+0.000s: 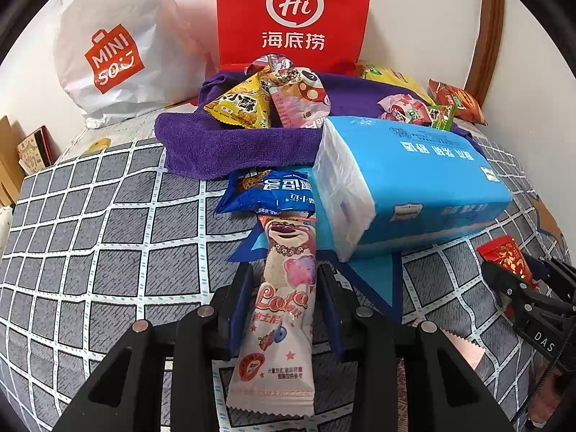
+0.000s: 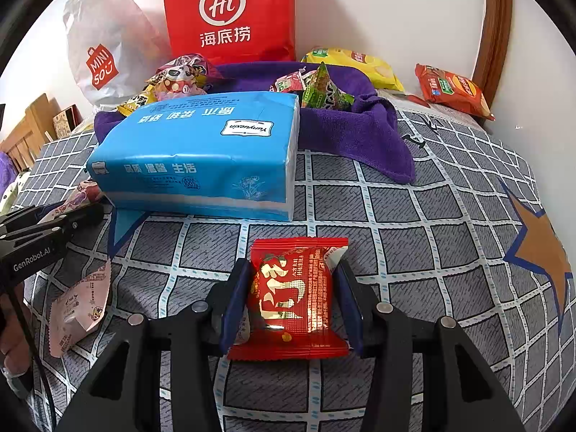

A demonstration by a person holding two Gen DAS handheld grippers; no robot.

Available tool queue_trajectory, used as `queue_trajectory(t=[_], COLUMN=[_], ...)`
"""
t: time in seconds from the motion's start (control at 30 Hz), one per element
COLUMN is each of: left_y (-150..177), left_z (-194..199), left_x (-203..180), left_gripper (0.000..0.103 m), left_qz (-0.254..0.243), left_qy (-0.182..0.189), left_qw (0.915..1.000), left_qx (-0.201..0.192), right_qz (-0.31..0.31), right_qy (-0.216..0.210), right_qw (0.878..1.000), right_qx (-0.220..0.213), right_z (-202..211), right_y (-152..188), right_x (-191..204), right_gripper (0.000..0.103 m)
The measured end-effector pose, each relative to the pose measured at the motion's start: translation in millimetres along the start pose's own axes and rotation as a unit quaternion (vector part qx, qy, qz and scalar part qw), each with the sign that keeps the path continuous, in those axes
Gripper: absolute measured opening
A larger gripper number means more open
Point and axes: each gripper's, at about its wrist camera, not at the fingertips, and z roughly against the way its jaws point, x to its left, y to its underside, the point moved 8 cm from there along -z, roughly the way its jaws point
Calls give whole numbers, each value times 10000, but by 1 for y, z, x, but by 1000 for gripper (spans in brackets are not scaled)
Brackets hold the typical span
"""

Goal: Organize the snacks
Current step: 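Lift the red candy packet with the right gripper while the left gripper lifts the pink bar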

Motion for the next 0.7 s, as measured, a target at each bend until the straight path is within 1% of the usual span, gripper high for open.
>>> queue_trajectory(t=[0.1, 0.2, 0.27, 0.33, 0.47, 0.57, 0.7], left_y=[0, 2, 3, 3, 0, -4, -12], left_z=[2, 5, 10, 18, 35, 50, 73], left_x=[4, 4, 4, 3, 3, 0, -4], left_gripper=[28, 26, 25, 25, 25, 25, 24], left_qz=[172, 151, 312, 403, 436, 442, 458], left_qy=[80, 113, 312, 434, 427, 528, 662], left_qw=[9998, 9998, 9987, 9978, 9978, 9974, 9967], left_qx=[-23, 111, 255, 303, 251, 218, 68], right_qz=[-5, -51, -42, -50, -129, -102, -175], right_qy=[-14, -46, -66, -34, -168, -207, -284], right_qw=[10000, 10000, 10000, 10000, 9997, 9995, 9986], right_qx=[-2, -18, -20, 10, -90, -234, -401], right_z=[0, 2, 3, 3, 17, 33, 56], right_y=[0, 0, 1, 1, -2, -9, -19], right_x=[0, -1, 0, 0, 5, 9, 11], right_gripper=[46, 45, 44, 44, 44, 44, 44])
